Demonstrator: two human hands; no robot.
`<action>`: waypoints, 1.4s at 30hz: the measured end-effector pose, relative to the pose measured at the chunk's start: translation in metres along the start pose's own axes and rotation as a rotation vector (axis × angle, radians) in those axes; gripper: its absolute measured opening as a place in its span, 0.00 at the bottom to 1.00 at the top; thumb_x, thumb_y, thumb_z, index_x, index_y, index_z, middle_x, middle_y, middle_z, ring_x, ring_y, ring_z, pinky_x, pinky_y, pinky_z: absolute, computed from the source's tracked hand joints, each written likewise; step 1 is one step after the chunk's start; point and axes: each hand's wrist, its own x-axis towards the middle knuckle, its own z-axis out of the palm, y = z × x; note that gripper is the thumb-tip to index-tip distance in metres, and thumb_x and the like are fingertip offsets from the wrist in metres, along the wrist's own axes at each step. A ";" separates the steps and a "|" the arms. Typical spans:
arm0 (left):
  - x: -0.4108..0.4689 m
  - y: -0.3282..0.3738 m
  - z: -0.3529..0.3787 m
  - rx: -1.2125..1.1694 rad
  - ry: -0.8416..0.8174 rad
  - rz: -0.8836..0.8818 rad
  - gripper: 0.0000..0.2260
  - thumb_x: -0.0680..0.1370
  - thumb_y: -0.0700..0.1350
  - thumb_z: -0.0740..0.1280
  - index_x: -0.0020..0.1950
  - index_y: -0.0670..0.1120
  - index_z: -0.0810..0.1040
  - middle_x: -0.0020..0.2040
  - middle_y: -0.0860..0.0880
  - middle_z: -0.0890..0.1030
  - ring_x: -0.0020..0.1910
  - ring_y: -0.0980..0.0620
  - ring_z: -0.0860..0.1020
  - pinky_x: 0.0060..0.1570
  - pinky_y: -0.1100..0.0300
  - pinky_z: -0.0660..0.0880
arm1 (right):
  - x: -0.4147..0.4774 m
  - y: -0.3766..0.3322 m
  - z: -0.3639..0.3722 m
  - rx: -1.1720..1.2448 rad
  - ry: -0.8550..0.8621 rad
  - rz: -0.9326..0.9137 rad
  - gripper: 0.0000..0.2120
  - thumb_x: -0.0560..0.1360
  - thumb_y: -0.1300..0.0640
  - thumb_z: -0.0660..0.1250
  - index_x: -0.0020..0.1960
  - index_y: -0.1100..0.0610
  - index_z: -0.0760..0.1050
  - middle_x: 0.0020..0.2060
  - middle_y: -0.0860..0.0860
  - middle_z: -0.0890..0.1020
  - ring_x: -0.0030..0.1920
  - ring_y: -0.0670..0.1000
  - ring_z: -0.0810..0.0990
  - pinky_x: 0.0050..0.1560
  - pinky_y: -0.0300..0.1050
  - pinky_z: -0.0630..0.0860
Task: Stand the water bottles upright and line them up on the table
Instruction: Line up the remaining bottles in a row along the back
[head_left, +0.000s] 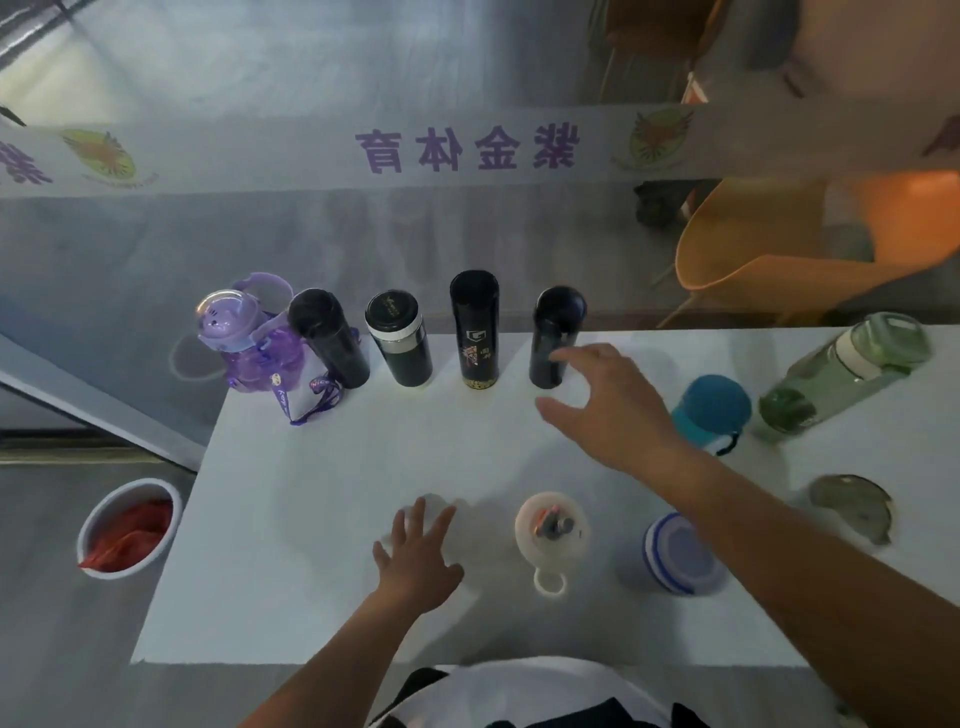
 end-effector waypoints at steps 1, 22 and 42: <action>0.002 0.000 -0.001 0.006 -0.002 0.018 0.37 0.77 0.56 0.65 0.79 0.64 0.46 0.80 0.52 0.38 0.79 0.44 0.38 0.74 0.34 0.46 | -0.018 0.000 0.012 -0.009 -0.055 0.036 0.28 0.73 0.40 0.66 0.71 0.45 0.66 0.72 0.48 0.67 0.69 0.51 0.68 0.66 0.48 0.66; 0.019 -0.008 -0.002 0.198 0.007 0.159 0.39 0.77 0.61 0.63 0.79 0.60 0.41 0.80 0.47 0.35 0.78 0.39 0.36 0.72 0.33 0.48 | -0.090 -0.002 0.115 -0.361 -0.112 0.253 0.26 0.70 0.49 0.68 0.66 0.47 0.67 0.59 0.52 0.72 0.55 0.57 0.74 0.50 0.50 0.76; 0.024 0.018 -0.005 0.092 -0.021 0.022 0.38 0.76 0.60 0.64 0.78 0.65 0.42 0.80 0.48 0.36 0.78 0.40 0.36 0.72 0.32 0.48 | 0.049 0.054 -0.024 -0.288 -0.181 0.244 0.38 0.62 0.45 0.78 0.68 0.47 0.67 0.63 0.55 0.72 0.58 0.58 0.75 0.52 0.47 0.71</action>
